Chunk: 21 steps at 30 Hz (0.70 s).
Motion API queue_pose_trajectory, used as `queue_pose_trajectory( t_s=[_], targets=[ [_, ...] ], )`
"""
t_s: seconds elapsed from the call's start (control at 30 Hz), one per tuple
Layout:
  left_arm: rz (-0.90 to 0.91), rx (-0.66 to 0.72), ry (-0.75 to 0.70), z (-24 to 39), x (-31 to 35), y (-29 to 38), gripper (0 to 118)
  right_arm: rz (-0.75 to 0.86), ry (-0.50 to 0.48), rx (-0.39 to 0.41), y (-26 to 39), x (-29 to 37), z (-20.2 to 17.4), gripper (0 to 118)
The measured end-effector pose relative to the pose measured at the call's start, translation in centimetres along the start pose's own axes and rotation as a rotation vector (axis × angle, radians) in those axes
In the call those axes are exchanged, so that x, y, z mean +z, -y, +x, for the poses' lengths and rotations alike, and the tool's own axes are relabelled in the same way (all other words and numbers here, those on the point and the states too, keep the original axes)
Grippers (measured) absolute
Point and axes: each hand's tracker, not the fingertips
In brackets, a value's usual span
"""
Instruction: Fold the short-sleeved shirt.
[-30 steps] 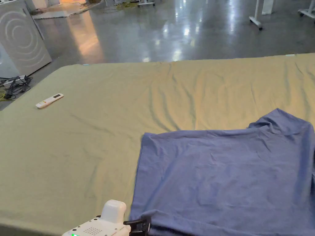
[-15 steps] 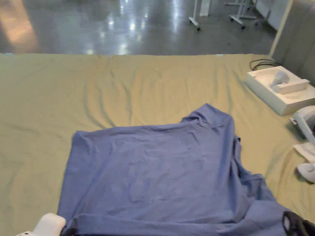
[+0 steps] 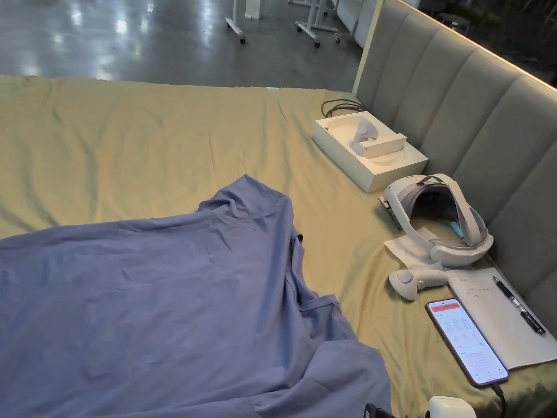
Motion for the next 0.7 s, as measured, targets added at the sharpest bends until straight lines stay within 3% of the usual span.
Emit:
queue_pose_trajectory(
  t_s=[0.2,0.3,0.43,0.5,0.57,0.6,0.63,0.7],
  targets=[
    [0.003,0.015,-0.006,0.1,0.2,-0.1,11,-0.053,-0.051,0.0,0.4,-3.3,0.0,91],
    [0.003,0.025,-0.003,0.1,0.3,-0.1,11,-0.054,0.012,0.135,0.8,-4.0,-1.6,92],
    [0.008,0.028,-0.008,0.2,0.4,-0.1,11,-0.007,0.059,0.21,1.0,-3.2,-3.4,89],
    [0.012,0.03,-0.011,0.2,0.3,0.0,11,0.017,0.076,0.285,1.5,-2.7,-4.8,77],
    [0.015,0.031,-0.012,0.2,0.4,0.0,11,0.012,0.012,0.323,1.7,-2.6,-5.7,61],
    [0.014,0.032,-0.011,0.1,0.3,0.0,11,0.003,0.015,0.333,1.7,-2.6,-6.2,39],
    [0.013,0.033,-0.01,0.1,0.3,-0.1,11,-0.001,0.023,0.347,1.7,-2.7,-6.8,24],
    [0.012,0.037,-0.007,0.1,0.4,-0.1,11,-0.005,0.018,0.296,1.4,-2.8,-6.6,12]
  ],
)
